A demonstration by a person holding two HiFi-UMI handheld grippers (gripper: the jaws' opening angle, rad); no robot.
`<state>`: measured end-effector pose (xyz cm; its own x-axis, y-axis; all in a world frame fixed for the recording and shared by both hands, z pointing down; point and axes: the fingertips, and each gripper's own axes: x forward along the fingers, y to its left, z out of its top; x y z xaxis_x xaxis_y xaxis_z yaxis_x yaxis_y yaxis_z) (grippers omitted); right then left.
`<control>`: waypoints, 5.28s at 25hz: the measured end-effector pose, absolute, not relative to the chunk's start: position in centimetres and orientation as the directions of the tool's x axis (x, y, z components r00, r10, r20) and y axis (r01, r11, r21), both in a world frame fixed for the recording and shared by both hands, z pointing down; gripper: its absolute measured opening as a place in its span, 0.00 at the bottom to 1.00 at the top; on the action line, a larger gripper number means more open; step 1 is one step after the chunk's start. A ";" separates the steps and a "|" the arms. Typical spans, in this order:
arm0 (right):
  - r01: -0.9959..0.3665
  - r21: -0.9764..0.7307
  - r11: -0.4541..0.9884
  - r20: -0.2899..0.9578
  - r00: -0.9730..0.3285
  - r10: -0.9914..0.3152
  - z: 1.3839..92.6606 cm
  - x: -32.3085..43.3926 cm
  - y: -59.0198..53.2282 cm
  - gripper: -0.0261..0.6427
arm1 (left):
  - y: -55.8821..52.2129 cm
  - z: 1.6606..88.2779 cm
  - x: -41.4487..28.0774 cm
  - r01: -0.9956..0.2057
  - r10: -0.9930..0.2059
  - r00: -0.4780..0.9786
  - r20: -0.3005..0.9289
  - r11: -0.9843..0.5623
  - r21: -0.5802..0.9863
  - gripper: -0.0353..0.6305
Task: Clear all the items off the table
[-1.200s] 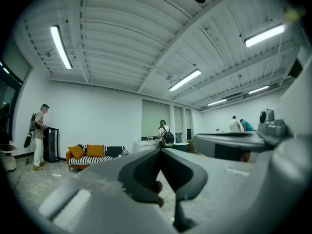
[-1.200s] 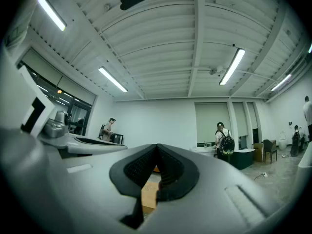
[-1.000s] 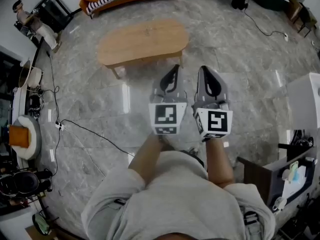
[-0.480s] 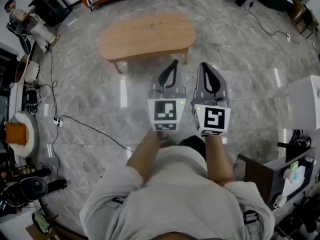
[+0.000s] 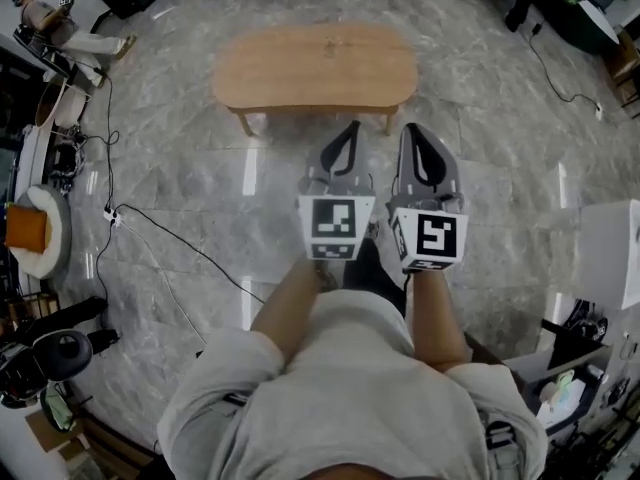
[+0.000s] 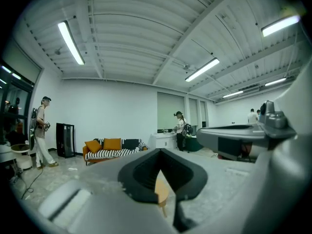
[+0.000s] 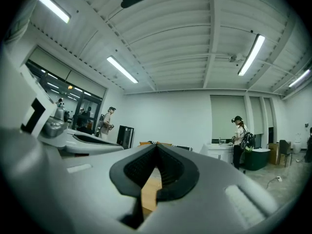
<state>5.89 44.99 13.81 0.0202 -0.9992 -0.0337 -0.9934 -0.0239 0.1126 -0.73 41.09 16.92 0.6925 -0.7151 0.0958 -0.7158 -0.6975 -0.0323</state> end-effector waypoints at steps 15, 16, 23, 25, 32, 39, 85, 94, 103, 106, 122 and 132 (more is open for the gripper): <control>-0.994 0.057 0.094 -0.003 -0.094 -0.996 15.2 13.6 29.9 0.05 | 27.5 18.2 6.7 -0.780 -0.775 0.610 0.164 -0.624 -0.047 0.08; -0.993 0.056 0.101 0.001 -0.101 -0.995 15.4 14.1 29.2 0.05 | 26.7 18.4 7.1 -0.786 -0.781 0.602 0.167 -0.616 -0.048 0.08; -0.989 0.037 0.142 0.011 -0.142 -0.990 16.2 16.4 24.1 0.05 | 22.1 18.7 8.2 -0.823 -0.818 0.546 0.182 -0.565 -0.067 0.08; -0.987 0.032 0.160 0.010 -0.159 -0.987 16.5 16.1 22.4 0.05 | 20.5 18.8 7.8 -0.830 -0.826 0.534 0.184 -0.553 -0.072 0.08; -0.977 0.040 0.208 0.019 -0.207 -0.978 17.4 10.8 15.4 0.05 | 14.0 19.5 2.0 -0.862 -0.855 0.488 0.175 -0.503 -0.056 0.08; -0.970 0.064 0.233 0.029 -0.231 -0.972 17.1 6.8 5.3 0.05 | 4.0 19.6 -1.3 -0.861 -0.851 0.496 0.173 -0.508 -0.034 0.08; -0.918 -0.065 0.391 0.560 -0.358 -0.747 58.8 15.0 -23.8 0.05 | -23.1 57.2 3.7 -0.863 -0.632 0.456 0.627 -0.485 0.139 0.08; -0.893 -0.038 0.448 0.673 -0.355 -0.649 66.0 17.4 -24.9 0.05 | -23.2 65.2 6.8 -0.845 -0.528 0.482 0.700 -0.491 0.212 0.08; -0.864 0.000 0.503 0.760 -0.327 -0.562 70.0 18.2 -25.1 0.05 | -23.4 69.9 8.0 -0.847 -0.474 0.487 0.733 -0.460 0.266 0.08; -0.835 0.035 0.549 0.775 -0.325 -0.543 70.4 18.2 -25.7 0.05 | -24.1 70.8 7.9 -0.854 -0.466 0.479 0.744 -0.444 0.272 0.08; -0.465 0.125 0.876 0.918 -0.282 -0.280 75.1 15.7 -28.1 0.18 | -25.7 73.4 7.3 -0.883 -0.443 0.448 0.777 -0.354 0.307 0.08; -0.304 0.100 0.947 0.956 -0.235 -0.176 77.7 13.9 -28.8 0.19 | -25.2 74.1 6.7 -0.887 -0.426 0.451 0.784 -0.317 0.337 0.08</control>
